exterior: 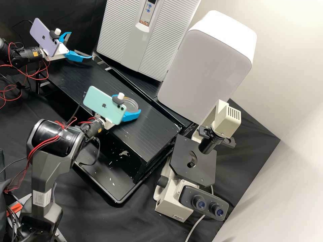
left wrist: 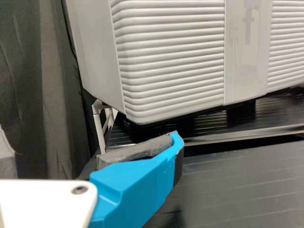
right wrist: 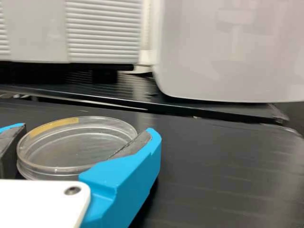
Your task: Slide the petri dish to the left
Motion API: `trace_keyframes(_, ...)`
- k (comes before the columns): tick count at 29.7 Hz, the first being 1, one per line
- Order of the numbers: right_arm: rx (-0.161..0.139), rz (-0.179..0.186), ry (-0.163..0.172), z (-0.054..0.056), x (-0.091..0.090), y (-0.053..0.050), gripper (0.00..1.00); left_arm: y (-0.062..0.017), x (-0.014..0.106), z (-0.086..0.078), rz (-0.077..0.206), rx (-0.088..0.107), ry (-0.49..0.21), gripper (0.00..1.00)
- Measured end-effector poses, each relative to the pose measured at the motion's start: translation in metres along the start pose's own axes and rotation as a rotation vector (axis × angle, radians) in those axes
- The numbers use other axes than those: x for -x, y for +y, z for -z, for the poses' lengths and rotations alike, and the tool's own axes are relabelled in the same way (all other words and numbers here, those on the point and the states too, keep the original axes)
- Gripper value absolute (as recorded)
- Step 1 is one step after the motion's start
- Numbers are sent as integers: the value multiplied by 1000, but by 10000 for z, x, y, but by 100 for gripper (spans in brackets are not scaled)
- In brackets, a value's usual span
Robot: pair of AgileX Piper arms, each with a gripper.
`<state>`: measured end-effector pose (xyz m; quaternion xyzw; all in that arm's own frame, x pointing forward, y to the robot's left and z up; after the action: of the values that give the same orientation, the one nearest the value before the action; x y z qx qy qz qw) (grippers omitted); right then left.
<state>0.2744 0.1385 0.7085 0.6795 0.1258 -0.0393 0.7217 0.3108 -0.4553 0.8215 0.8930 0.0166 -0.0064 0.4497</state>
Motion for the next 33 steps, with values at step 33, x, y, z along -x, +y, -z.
trace_keyframes(33, 106, 141, 104, 1088, -242, -392, 0, 0, 0, 0, 0, 0, 0, 100)
